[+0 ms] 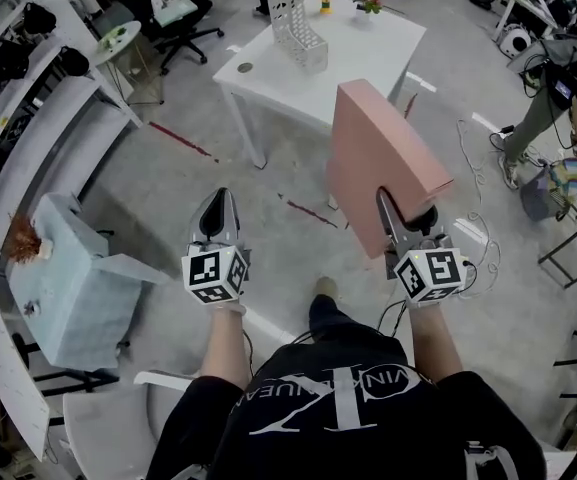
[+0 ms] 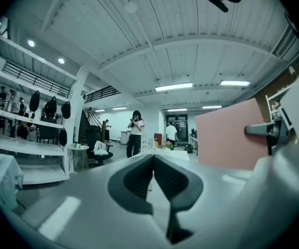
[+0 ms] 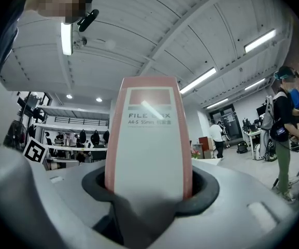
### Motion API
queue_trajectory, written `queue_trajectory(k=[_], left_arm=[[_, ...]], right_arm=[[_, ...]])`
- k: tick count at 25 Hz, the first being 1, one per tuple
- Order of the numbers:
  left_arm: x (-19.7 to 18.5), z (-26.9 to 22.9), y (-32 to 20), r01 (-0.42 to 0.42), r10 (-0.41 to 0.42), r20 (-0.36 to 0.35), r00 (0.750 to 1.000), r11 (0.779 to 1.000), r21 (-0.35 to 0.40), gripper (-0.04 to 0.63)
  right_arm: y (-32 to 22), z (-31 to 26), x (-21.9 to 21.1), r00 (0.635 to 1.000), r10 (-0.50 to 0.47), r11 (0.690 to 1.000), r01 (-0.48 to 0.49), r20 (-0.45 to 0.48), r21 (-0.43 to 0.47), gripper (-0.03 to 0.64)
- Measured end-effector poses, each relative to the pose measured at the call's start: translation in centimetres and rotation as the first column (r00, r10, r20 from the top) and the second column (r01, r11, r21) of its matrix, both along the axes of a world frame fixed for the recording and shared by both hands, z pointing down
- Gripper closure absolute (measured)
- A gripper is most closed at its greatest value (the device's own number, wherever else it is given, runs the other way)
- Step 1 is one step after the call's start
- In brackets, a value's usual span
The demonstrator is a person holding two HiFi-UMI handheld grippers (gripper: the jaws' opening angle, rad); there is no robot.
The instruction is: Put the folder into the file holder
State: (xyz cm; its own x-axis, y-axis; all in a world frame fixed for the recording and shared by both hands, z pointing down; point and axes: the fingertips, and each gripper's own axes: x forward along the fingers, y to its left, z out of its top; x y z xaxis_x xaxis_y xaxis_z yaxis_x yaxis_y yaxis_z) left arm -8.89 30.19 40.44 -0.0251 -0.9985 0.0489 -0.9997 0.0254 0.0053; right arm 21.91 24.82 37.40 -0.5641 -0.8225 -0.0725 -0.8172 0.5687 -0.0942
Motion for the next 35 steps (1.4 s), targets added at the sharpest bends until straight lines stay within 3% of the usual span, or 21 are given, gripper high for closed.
queue_trajectory(k=[12,27,35], left_arm=[[-1.0,-0.7,-13.9,-0.008,0.008,0.010,1.000,1.000,0.016,0.595],[-2.8,1.6,-20.3,0.003,-0.003,0.000,1.000,1.000,-0.027,0.595],[-4.9,1.2,-28.1,-0.028,0.028,-0.001,1.000,1.000,0.000,0.595]], right_arm=[[-13.4,-1.4,-2.5,0.999,-0.034,0.999,0.033,0.024,0.018,0.324],[-20.8,-1.8,-5.4,0.996,-0.074,0.997,0.073,0.043,0.028,0.324],[-27.5,-3.9,-7.7,0.998,-0.047,0.996,0.044,0.052,0.071,0.325]])
